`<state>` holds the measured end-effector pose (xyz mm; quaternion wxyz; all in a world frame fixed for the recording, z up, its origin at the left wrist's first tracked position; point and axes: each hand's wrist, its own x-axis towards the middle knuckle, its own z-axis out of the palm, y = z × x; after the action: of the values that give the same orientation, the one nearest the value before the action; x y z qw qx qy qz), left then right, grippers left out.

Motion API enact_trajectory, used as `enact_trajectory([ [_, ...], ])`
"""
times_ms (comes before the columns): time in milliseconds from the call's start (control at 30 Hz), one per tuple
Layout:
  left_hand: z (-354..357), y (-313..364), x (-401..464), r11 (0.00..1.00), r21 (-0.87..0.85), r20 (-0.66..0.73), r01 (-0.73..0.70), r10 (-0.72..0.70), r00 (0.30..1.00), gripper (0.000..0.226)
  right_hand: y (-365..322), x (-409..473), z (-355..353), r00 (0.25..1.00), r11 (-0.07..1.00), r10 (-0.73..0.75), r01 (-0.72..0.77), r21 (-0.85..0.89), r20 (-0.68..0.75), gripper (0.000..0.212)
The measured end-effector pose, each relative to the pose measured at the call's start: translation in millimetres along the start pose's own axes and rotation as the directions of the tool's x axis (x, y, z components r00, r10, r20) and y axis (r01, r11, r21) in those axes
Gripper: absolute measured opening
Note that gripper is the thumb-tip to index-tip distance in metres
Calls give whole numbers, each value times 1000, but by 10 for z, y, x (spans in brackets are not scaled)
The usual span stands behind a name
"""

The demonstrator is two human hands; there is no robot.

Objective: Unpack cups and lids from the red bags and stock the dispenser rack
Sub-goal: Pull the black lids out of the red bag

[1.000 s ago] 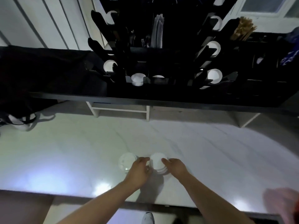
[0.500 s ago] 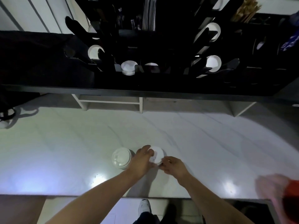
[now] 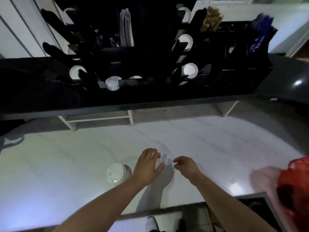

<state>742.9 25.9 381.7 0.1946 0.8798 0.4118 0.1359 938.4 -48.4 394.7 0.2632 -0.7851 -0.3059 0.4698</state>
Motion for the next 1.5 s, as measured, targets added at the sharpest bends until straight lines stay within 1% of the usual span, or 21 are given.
enact_trajectory([
  [100,-33,436,290,1000,-6,107,-30,30,994,26,56,-82,-425,996,999,-33,31,-21,-89,13],
  [233,69,1153,540,992,-29,142,-123,126,982,35,316,-240,-1084,974,998,-57,50,-36,-218,3],
  [267,117,1349,583,989,-33,158,-146,149,976,37,407,-298,-1263,963,998,-61,52,-40,-261,4],
  [300,179,1551,626,985,-36,177,-170,174,969,38,513,-360,-1447,950,998,-60,47,-49,-308,11],
  [400,416,2236,768,972,-28,241,-231,231,943,41,909,-600,-2025,903,996,-25,-15,-90,-429,29],
  [533,772,3264,866,954,-62,338,-295,298,893,39,1587,-969,-2767,838,995,9,-59,-74,-546,30],
  [567,878,3563,862,941,-70,349,-332,335,875,38,1771,-1100,-2969,817,996,19,-67,-61,-577,30],
  [667,1194,4333,844,872,-52,315,-487,477,821,34,2219,-1436,-3509,739,996,31,-76,-38,-673,35],
  [733,1432,4855,796,823,-98,286,-559,561,777,36,2575,-1655,-3886,692,992,73,-124,-18,-718,35],
  [800,1644,5263,764,785,-167,281,-597,618,734,37,2919,-1837,-4187,665,989,109,-149,11,-739,32],
  [900,1916,5692,747,761,-206,314,-615,647,695,29,3361,-2053,-4489,636,984,160,-160,74,-755,35],
  [967,2075,5890,725,773,-209,380,-599,629,679,25,3624,-2142,-4592,601,975,215,-177,134,-770,37],
  [1033,2219,6031,700,787,-197,476,-585,599,644,23,3846,-2192,-4633,552,954,300,-193,231,-778,37],
  [1067,2286,6089,688,785,-189,520,-590,590,618,21,3940,-2206,-4633,545,941,338,-202,271,-767,36],
  [1133,2404,6165,685,776,-176,582,-605,578,572,17,4098,-2207,-4595,566,919,394,-242,311,-724,33],
  [1167,2457,6187,697,777,-170,602,-607,569,560,16,4150,-2205,-4560,577,904,427,-265,335,-697,34],
  [1233,2548,6210,744,783,-163,629,-600,551,548,16,4212,-2177,-4499,579,871,489,-282,402,-652,45],
  [1333,2640,6205,855,800,-148,679,-581,510,528,16,4213,-2107,-4411,568,830,545,-264,491,-616,62],
  [1400,2677,6204,941,817,-142,706,-559,480,521,18,4151,-2064,-4371,574,791,591,-276,546,-566,87],
  [1433,2681,6211,982,822,-145,713,-550,472,518,20,4111,-2036,-4363,570,787,600,-297,541,-561,97],
  [1500,2686,6238,1045,817,-173,723,-550,484,493,24,4026,-1974,-4361,542,821,570,-382,423,-617,105],
])
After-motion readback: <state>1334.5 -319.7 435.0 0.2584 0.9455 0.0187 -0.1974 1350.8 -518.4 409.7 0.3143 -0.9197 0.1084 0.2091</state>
